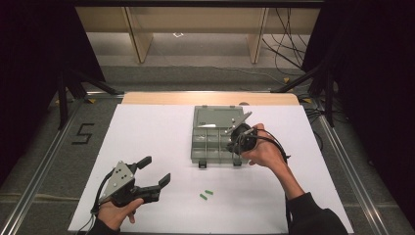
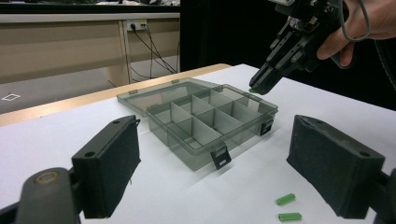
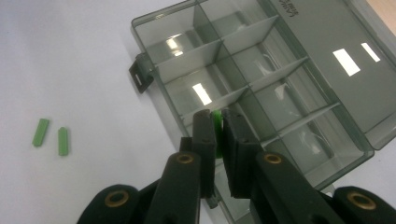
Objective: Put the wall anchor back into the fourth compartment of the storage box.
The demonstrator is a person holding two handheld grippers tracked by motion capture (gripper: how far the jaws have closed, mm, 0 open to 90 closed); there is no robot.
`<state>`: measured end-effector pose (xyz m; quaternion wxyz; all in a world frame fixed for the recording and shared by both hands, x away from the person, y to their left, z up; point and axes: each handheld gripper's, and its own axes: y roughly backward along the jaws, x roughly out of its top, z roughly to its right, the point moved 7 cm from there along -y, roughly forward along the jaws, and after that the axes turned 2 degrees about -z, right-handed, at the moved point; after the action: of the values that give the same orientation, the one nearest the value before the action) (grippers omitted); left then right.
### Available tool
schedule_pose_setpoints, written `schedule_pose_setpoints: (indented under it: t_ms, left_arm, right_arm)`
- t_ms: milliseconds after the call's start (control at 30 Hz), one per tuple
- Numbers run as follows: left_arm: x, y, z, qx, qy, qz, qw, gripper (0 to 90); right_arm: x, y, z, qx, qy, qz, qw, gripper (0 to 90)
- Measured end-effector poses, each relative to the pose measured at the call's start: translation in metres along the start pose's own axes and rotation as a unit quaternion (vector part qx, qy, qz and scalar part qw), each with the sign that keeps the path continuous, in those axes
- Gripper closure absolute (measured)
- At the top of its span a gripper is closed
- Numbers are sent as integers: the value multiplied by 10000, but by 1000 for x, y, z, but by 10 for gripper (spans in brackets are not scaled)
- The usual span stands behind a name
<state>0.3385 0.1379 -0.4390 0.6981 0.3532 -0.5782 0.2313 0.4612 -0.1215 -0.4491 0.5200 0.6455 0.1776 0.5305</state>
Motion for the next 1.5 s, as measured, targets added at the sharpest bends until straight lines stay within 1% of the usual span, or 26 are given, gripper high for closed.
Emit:
schedule_pose_setpoints:
  t_ms: [67,267,300,367,433,467,500,567,633,667,700,733,800,833,867,900,933,1033,1067,1133,1233,1300,1367,1400,1467,1500]
  left_arm:
    - [0,0,0,-8,-23,-4,10000,159]
    - [0,0,0,-8,-11,5,10000,159]
    - [0,0,0,-8,-11,5,10000,159]
    - [0,0,0,-9,-15,0,10000,159]
    - [0,0,0,-14,-18,7,10000,159]
    - [0,0,0,-11,-15,8,10000,159]
    - [0,0,0,-9,-14,5,10000,159]
    - [0,0,0,-10,-18,3,10000,159]
    - [0,0,0,-2,4,11,10000,159]
    - [0,0,0,-2,5,9,10000,159]
    - [0,0,0,-10,-13,7,10000,159]
    - [0,0,0,-10,-12,7,10000,159]
    - [0,0,0,-7,11,12,10000,159]
    - [0,0,0,-7,11,12,10000,159]
    - [0,0,0,-8,5,10,10000,159]
    - [0,0,0,-10,1,10,10000,159]
    - [0,0,0,-7,10,12,10000,159]
    - [0,0,0,-13,-4,11,10000,159]
    - [1,0,0,-38,21,59,10000,159]
    - [1,0,0,-5,25,33,10000,159]
    - [1,1,0,-8,16,26,10000,159]
    - [1,0,0,-10,18,35,10000,159]
    - [1,1,0,-9,11,27,10000,159]
    - [1,0,0,-9,19,35,10000,159]
    - [1,0,0,-14,22,46,10000,159]
    - [1,1,0,-15,15,43,10000,159]
  right_arm:
    - [-1,1,2,-13,-56,-14,10000,843]
    - [-1,1,14,-119,-101,43,9999,843]
    - [-1,1,14,-119,-101,43,9999,843]
    - [-1,0,20,-199,-214,93,9995,843]
    - [-1,-1,22,-211,-194,111,9995,843]
    - [-2,-1,26,-233,-201,109,9995,844]
    - [-2,-1,26,-233,-201,109,9995,844]
    - [-2,-2,33,-305,-281,134,9991,844]
    - [-2,-1,35,-325,-276,152,9990,844]
    - [-3,-1,39,-334,-357,165,9987,843]
    - [-3,-1,39,-334,-357,165,9987,843]
    - [-3,0,45,-395,-393,221,9982,843]
    - [-4,0,50,-444,-416,246,9978,843]
    - [-4,0,50,-444,-416,246,9978,843]
    - [-4,0,51,-447,-473,253,9976,843]
    - [-5,-2,53,-465,-569,235,9970,844]
    - [-5,-3,56,-472,-506,247,9973,843]
    - [-6,-6,60,-537,-513,258,9969,843]
    - [-7,-8,63,-544,-552,236,9967,843]
    - [-8,-10,66,-544,-596,202,9965,843]
    - [-10,-12,69,-568,-576,184,9966,843]
    - [-12,-15,72,-558,-679,132,9960,843]
    - [-13,-16,73,-549,-657,123,9963,843]
    - [-15,-18,75,-603,-672,101,9959,843]
    - [-16,-19,77,-626,-695,82,9956,843]
    - [-16,-20,78,-625,-656,75,9959,843]
